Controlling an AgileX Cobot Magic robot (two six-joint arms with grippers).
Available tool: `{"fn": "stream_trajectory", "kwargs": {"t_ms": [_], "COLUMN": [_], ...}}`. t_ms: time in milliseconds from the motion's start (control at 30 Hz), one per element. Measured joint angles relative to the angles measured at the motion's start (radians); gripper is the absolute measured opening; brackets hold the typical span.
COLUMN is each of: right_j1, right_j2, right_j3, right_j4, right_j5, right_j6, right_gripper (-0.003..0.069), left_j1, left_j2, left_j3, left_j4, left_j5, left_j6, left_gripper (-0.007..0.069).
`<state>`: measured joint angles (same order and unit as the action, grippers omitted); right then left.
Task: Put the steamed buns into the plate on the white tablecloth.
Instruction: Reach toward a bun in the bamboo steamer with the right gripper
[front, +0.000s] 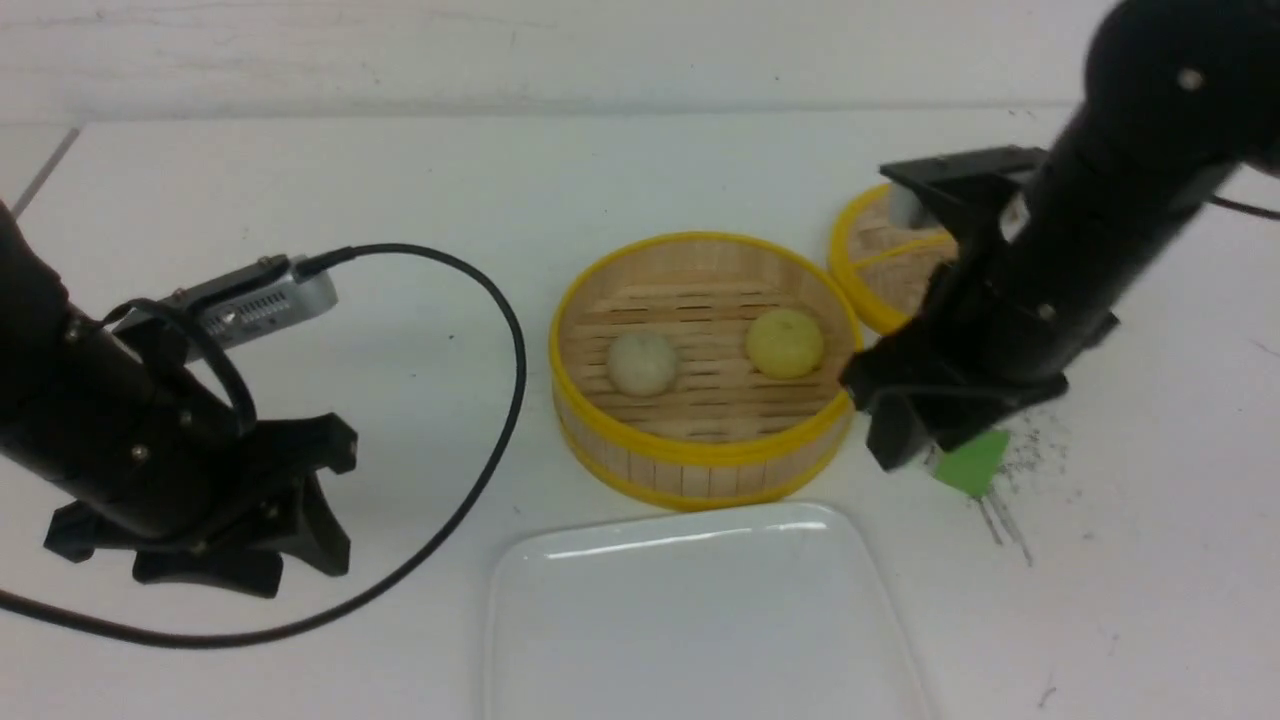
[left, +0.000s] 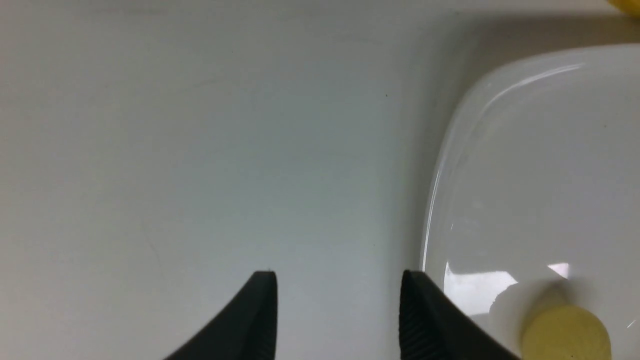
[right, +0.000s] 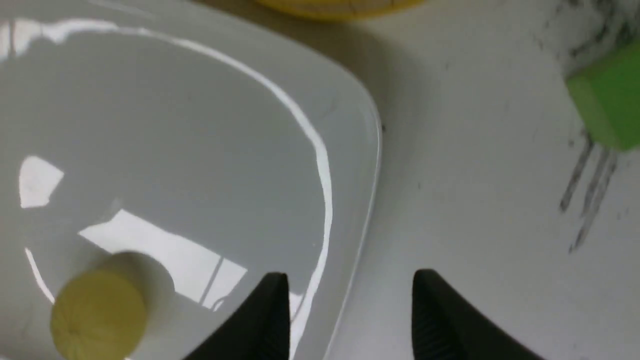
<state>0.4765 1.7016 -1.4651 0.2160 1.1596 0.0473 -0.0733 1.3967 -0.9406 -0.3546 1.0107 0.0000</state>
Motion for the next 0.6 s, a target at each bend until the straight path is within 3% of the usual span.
{"fn": "stream_trajectory", "kwargs": {"t_ms": [233, 600], "right_j1": [0.0, 0.041], "right_j2": [0.24, 0.362], "right_j3": [-0.307, -0.478], "right_j4": [-0.021, -0.027], "right_j5": [0.044, -0.001], "right_j6": [0.0, -0.015], "right_gripper": [0.0347, 0.0347], "left_j1": [0.0, 0.0], "left_j2": [0.0, 0.0], "left_j3": [0.0, 0.0], "left_j4": [0.0, 0.001], "left_j5": [-0.013, -0.037], "left_j6": [0.0, 0.0], "left_gripper": [0.0358, 0.0358]}}
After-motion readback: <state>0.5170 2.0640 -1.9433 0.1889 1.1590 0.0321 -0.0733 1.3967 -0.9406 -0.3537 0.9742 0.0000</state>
